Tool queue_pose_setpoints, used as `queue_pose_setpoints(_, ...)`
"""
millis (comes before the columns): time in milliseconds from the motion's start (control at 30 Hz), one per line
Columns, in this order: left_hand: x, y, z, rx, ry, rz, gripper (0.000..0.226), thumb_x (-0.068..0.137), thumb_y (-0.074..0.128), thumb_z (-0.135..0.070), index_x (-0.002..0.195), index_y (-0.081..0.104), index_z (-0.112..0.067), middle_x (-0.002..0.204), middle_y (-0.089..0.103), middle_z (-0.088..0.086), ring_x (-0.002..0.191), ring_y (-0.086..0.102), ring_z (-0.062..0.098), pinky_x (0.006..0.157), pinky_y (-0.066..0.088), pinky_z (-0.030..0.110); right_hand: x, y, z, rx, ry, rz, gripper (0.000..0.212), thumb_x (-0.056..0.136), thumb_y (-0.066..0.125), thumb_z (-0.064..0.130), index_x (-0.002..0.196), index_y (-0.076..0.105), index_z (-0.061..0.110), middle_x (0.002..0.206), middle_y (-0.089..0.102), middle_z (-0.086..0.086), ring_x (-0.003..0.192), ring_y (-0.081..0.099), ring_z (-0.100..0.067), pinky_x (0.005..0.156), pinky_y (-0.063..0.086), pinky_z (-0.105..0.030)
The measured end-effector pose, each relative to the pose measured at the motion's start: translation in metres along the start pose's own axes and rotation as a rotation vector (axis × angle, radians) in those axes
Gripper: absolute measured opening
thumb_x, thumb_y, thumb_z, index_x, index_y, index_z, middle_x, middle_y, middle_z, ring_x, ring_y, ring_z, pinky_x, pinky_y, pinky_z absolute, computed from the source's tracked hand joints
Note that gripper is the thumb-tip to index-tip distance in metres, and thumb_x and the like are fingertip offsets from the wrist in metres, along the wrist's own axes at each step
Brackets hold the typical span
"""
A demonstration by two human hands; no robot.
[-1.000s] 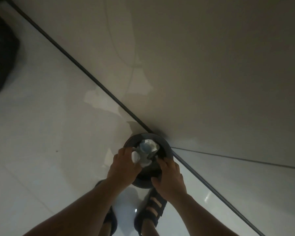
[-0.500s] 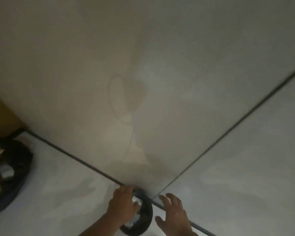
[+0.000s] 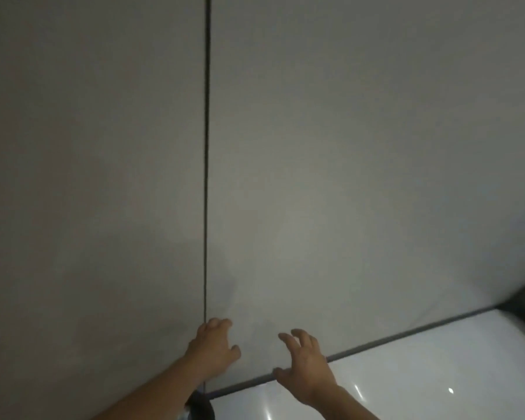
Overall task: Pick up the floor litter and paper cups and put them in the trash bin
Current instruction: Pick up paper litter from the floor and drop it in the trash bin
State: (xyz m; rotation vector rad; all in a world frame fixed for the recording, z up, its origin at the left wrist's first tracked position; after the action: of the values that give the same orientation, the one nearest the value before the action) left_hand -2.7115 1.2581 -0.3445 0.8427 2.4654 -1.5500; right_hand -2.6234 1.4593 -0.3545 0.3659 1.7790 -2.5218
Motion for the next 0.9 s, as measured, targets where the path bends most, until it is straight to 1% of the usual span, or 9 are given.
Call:
queue_pose_setpoints(200,0.003,0.022,-0.105,0.089,0.198,0.082,0.072,0.091,0.049,-0.05,0.15,0.019,-0.021,0.153,0.02,0.005,0.139,0.022,0.025,0.113,0.026,0.037,-0.064,-0.046,-0.072,0.052,0.236,-0.144,0.075,0.084,0.055,0.057,0.15,0.026,0.035,0.156,0.018,0.004,0.144,0.016,-0.02,0.111,0.034,-0.037)
queue_pose_setpoints(367,0.006,0.05,-0.214,0.185,0.354,0.086,0.071,0.088,0.051,-0.049,0.149,0.024,-0.021,0.15,0.026,0.005,0.138,0.024,0.026,0.112,0.028,0.037,-0.122,-0.077,-0.152,0.085,0.423,-0.253,0.074,0.086,0.057,0.054,0.15,0.026,0.033,0.156,0.02,0.002,0.144,0.016,-0.02,0.11,0.035,-0.039)
queue_pose_setpoints(633,-0.015,0.146,-0.394,0.289,0.577,0.177,0.071,0.087,0.052,-0.047,0.148,0.025,-0.022,0.152,0.026,0.004,0.14,0.022,0.025,0.113,0.026,0.038,-0.233,-0.109,-0.292,0.138,0.678,-0.336,0.074,0.087,0.057,0.053,0.15,0.023,0.033,0.156,0.017,0.001,0.144,0.013,-0.021,0.107,0.036,-0.043)
queue_pose_setpoints(800,-0.032,0.205,-0.48,0.342,0.676,0.231,0.069,0.087,0.052,-0.045,0.147,0.026,-0.022,0.15,0.028,0.004,0.138,0.023,0.025,0.111,0.029,0.038,-0.306,-0.122,-0.366,0.186,0.811,-0.388,0.073,0.087,0.057,0.051,0.15,0.024,0.032,0.156,0.016,0.001,0.143,0.012,-0.022,0.107,0.035,-0.045)
queue_pose_setpoints(900,-0.04,0.239,-0.529,0.38,0.739,0.271,0.073,0.088,0.053,-0.046,0.149,0.022,-0.021,0.153,0.024,0.004,0.14,0.019,0.025,0.113,0.027,0.04,-0.346,-0.127,-0.408,0.202,0.91,-0.409,0.073,0.087,0.057,0.051,0.15,0.025,0.032,0.156,0.016,0.001,0.144,0.012,-0.022,0.107,0.035,-0.044)
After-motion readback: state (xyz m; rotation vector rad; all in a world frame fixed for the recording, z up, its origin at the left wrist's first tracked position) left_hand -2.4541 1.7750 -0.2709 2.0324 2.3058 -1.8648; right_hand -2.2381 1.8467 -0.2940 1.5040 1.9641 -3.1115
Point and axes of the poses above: each hand's wrist, its own x-axis towards the middle knuckle, its own y-axis out of the palm, z = x × y, the point moved 3 cm from there along x, towards the middle knuckle
